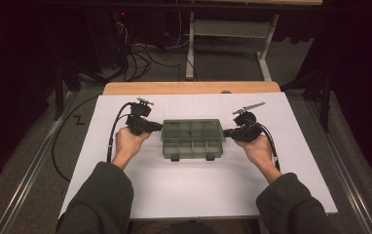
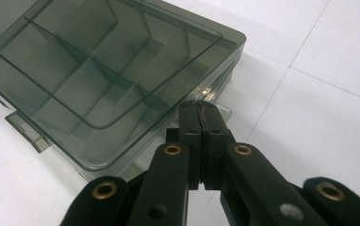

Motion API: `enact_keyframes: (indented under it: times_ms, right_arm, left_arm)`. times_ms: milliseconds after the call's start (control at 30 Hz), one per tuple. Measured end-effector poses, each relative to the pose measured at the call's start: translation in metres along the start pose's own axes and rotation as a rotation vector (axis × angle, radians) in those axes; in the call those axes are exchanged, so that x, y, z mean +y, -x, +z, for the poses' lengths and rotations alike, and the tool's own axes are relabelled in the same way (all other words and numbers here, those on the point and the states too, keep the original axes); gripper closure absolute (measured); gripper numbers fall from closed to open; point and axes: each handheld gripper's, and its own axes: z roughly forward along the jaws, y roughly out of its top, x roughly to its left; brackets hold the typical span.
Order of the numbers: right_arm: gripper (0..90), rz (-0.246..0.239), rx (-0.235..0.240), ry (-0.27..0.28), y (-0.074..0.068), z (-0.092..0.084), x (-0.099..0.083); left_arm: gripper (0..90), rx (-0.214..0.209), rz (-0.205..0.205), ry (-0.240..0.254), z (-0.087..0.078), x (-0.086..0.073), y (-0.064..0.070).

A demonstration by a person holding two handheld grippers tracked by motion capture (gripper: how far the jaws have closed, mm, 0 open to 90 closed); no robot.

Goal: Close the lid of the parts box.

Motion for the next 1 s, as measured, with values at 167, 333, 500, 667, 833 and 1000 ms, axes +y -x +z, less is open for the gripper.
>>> enact_keyframes:
  times_ms: [167, 333, 500, 667, 833, 1000]
  right_arm:
    - [90.0, -0.001, -0.002, -0.005, 0.0, 0.002, -0.001]
    - [90.0, -0.001, 0.0, -0.011, 0.0, 0.004, -0.004]
    - [90.0, -0.002, 0.002, -0.017, 0.0, 0.005, -0.005]
    - [90.0, -0.001, 0.001, -0.014, 0.0, 0.005, -0.005]
    - [90.0, -0.003, 0.007, -0.004, 0.0, 0.004, -0.005]
    - [90.0, -0.009, 0.012, 0.001, -0.003, 0.005, -0.004]
  left_arm:
    - [75.6, -0.004, 0.005, 0.012, -0.002, 0.0, 0.003]
    - [75.4, -0.003, 0.006, 0.017, -0.002, 0.0, 0.006]
    - [75.1, -0.004, 0.029, 0.018, -0.003, 0.0, 0.012]
    - [74.9, 0.001, 0.049, 0.011, 0.0, -0.001, 0.018]
    - [74.8, 0.012, 0.069, -0.007, 0.004, -0.002, 0.022]
    - [74.8, 0.016, 0.07, -0.011, 0.009, -0.006, 0.023]
